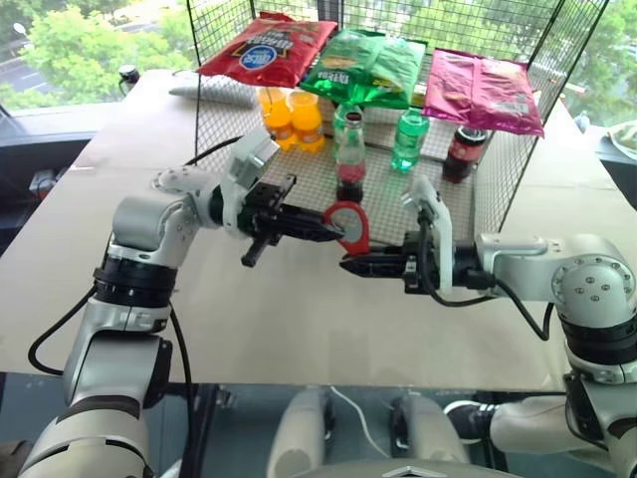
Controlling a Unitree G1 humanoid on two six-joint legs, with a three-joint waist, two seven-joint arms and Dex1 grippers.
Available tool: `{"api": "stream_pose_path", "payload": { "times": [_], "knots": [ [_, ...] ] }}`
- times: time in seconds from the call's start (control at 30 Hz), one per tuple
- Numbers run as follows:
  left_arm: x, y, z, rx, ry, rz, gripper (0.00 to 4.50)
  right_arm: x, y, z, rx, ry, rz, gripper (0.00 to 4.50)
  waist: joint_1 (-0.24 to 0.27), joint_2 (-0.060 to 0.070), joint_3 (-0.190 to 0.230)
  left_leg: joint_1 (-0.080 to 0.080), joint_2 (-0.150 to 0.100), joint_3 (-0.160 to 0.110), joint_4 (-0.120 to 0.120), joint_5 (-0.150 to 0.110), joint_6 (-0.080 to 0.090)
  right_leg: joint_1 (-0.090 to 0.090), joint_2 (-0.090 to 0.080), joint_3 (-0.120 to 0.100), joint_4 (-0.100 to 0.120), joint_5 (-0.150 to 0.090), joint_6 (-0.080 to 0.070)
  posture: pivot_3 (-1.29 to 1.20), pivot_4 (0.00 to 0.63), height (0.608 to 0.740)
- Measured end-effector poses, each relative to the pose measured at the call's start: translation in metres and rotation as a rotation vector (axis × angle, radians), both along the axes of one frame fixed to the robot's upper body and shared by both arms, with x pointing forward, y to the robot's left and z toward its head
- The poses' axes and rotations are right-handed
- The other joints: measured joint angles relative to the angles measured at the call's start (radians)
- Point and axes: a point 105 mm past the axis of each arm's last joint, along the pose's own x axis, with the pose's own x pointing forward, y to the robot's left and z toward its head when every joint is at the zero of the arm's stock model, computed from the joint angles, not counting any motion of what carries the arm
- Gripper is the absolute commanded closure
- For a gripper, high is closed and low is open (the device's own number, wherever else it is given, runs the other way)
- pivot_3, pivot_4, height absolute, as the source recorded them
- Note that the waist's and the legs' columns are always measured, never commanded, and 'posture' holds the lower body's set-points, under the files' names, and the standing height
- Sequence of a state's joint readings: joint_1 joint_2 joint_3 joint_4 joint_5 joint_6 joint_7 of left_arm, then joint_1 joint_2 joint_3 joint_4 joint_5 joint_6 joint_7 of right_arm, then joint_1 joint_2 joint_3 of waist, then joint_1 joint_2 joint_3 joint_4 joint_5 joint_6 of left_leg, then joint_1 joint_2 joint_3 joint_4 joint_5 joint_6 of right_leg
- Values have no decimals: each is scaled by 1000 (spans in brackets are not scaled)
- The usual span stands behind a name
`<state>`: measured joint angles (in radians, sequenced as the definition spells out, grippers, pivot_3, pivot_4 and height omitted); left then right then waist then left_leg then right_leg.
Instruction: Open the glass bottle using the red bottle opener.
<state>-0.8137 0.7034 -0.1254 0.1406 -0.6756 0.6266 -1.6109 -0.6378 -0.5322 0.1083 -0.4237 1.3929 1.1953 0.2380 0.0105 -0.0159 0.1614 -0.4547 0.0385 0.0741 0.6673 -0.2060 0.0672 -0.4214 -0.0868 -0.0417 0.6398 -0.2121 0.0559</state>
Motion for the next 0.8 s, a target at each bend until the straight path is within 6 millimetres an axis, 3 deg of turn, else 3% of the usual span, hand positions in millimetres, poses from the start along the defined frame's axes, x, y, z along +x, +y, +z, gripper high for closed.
{"api": "stream_pose_path", "payload": {
  "times": [0.2,0.3,0.53,0.67,0.8],
  "knots": [
    [0,0,0,-1,-9,-2,4500,0,0,0,-1,3,-1,4423,0,0,0,-2,0,0,0,0,0,-2,0,0,0,0,0,0,150,740],
    [0,0,0,2,12,1,3514,-2,0,-1,6,14,3,4500,0,0,0,-3,0,0,0,0,0,-2,0,0,0,0,0,0,150,740],
    [3,11,3,-42,16,127,59,0,-17,-17,-18,-20,-134,4500,0,0,0,-3,0,0,-1,0,0,-3,0,0,-1,0,0,0,150,740],
    [16,23,-9,-93,-8,357,10,-6,-33,-24,-40,-86,-249,4500,2,0,0,-4,0,0,-1,0,0,-3,0,0,-1,0,1,0,150,740],
    [45,28,-23,-104,-59,651,10,-12,-46,-27,-81,-184,-358,4500,8,0,0,-4,-1,-1,1,0,0,-2,-1,-1,-2,0,1,0,150,740]
  ]
}}
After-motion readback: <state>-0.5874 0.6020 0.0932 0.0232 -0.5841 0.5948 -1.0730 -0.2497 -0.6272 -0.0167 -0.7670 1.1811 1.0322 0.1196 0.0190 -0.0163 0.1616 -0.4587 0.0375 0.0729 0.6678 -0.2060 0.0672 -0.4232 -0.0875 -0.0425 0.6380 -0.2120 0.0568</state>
